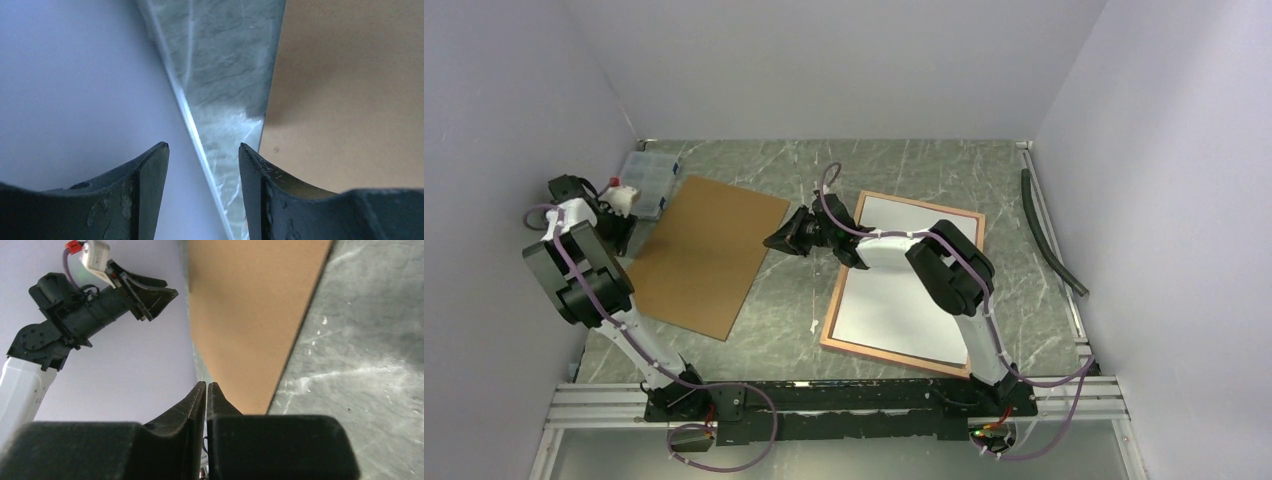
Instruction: Put the photo into the frame
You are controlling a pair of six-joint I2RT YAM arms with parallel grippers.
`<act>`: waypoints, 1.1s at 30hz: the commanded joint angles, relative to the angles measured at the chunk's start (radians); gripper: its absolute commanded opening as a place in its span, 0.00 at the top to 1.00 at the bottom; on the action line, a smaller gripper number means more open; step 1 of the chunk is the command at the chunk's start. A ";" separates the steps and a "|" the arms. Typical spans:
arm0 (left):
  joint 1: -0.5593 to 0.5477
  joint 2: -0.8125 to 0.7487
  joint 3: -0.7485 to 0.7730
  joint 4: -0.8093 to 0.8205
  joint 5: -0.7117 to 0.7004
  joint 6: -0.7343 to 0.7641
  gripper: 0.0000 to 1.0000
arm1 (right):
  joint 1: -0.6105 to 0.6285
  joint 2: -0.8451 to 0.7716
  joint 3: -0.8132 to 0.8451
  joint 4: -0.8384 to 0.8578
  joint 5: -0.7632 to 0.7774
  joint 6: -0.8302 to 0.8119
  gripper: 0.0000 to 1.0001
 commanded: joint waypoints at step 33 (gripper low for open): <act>-0.304 0.019 -0.296 0.004 0.045 -0.004 0.50 | 0.049 0.026 0.433 -1.104 0.602 -0.322 0.14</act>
